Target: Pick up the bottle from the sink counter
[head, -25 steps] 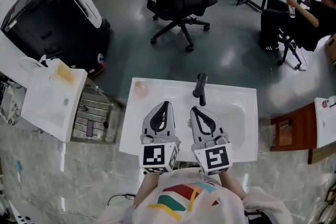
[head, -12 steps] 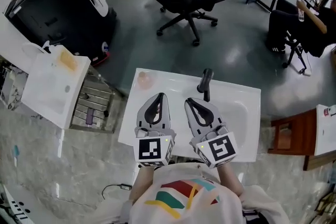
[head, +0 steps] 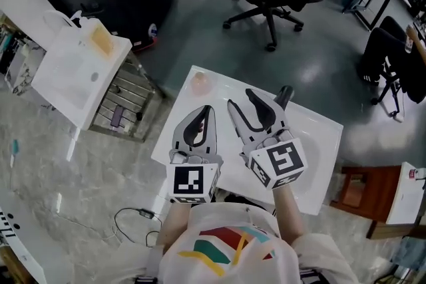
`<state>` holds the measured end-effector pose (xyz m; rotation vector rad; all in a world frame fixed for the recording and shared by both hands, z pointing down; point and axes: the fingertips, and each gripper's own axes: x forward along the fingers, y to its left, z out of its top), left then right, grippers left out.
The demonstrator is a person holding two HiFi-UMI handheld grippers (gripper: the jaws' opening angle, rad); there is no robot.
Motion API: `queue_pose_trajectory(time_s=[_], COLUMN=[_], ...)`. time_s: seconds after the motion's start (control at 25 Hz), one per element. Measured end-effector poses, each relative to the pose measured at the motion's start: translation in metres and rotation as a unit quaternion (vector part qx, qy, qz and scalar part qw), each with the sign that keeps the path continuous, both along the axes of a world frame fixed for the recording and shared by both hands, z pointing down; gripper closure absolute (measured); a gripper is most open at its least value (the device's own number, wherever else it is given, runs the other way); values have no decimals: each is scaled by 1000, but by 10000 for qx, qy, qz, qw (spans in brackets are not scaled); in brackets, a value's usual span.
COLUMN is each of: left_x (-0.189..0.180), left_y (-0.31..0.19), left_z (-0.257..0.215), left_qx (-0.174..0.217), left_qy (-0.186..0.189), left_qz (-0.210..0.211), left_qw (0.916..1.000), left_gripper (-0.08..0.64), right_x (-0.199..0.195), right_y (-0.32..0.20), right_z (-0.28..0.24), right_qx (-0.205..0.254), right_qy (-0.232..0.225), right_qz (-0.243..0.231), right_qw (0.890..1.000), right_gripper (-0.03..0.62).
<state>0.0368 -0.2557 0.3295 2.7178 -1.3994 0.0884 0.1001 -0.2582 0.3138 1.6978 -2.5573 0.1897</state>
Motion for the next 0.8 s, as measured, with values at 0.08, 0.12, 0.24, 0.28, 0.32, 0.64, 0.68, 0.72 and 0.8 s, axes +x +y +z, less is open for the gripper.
queue_pose_trajectory(time_s=[0.08, 0.12, 0.24, 0.28, 0.32, 0.64, 0.68, 0.72, 0.8], left_x=[-5, -7, -14, -16, -19, -35, -36, -38, -40], left_y=[-2, -2, -4, -5, -6, -12, -13, -14, -16], left_z=[1, 2, 7, 9, 10, 10, 10, 11, 15], left_qx=[10, 8, -27, -46, -65, -44, -58, -77, -102], left_qy=[-28, -26, -3, -12, -29, 84, 96, 97, 75], left_qz=[-68, -104, -220, -249, -275, -509, -539, -569, -619], left_qw=[10000, 9999, 9998, 9997, 9996, 9987, 9985, 9983, 9980], left_gripper=[541, 541, 541, 541, 541, 541, 541, 541, 541], right_x=[-6, -9, -20, -24, -27, -43, -45, -47, -52], right_y=[-9, -14, -29, -35, -41, -97, -103, -109, -121], right_z=[4, 8, 20, 24, 28, 87, 95, 103, 119], right_qx=[-68, -116, -261, -306, -346, -827, -901, -972, -1099], right_qy=[-77, -114, -125, -95, -65, 142, 186, 239, 351], right_qz=[-128, -193, -403, -465, -504, -503, -527, -550, -593], right_qw=[9999, 9997, 9988, 9984, 9981, 9952, 9944, 9935, 9915], right_gripper=[383, 363, 300, 287, 276, 227, 225, 225, 222])
